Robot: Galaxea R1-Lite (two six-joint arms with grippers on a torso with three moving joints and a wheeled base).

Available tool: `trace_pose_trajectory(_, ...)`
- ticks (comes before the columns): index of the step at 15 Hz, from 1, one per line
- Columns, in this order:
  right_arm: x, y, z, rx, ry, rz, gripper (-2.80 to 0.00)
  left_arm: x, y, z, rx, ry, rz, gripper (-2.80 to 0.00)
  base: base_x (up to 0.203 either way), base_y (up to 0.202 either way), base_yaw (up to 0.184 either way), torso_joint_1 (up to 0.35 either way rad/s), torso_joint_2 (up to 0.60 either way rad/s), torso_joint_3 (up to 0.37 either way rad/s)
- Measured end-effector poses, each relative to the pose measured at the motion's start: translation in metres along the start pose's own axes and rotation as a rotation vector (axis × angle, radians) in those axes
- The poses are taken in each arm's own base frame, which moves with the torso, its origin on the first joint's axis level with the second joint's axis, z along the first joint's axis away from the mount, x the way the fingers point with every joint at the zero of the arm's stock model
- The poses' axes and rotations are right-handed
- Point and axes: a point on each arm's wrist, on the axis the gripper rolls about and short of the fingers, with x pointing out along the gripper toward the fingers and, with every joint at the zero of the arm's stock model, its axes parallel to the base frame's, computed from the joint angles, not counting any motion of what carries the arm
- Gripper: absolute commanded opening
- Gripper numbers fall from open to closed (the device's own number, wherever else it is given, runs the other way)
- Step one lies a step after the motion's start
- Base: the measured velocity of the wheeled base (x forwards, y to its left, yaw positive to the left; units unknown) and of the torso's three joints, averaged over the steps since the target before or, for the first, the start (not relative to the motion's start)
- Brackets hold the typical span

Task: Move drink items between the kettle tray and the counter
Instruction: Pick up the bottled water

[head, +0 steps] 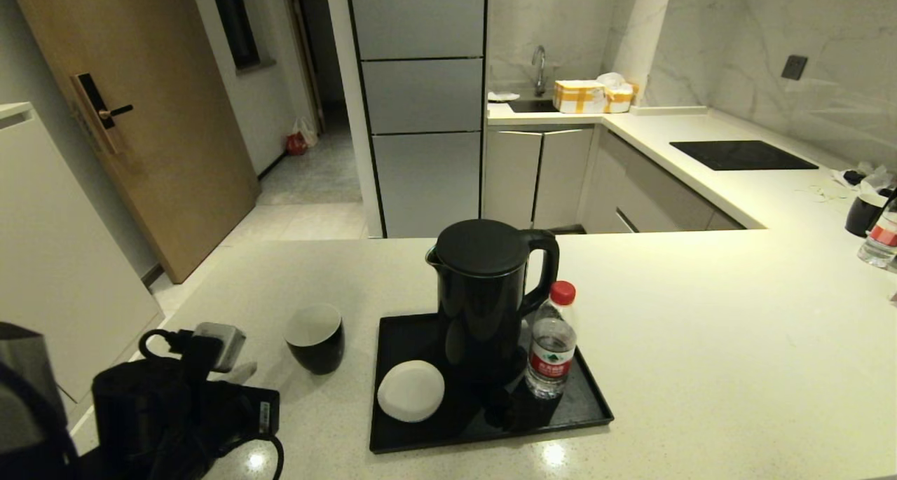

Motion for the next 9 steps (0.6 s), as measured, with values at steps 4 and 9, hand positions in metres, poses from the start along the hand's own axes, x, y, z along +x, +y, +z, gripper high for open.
trace_pose_trajectory(4, 0.000, 0.000, 0.000, 0.000, 0.000, 0.000, -2.80, -0.039, 0.015, 0.059, -0.004, -0.216, 0.199, -2.80, 0.000, 0.000, 0.000, 0.000, 0.00, 0.000)
trace_pose_trajectory(9, 0.000, 0.000, 0.000, 0.000, 0.000, 0.000, -2.80, -0.164, 0.042, 0.148, -0.158, -0.357, 0.170, -2.80, 0.000, 0.000, 0.000, 0.000, 0.00, 0.000)
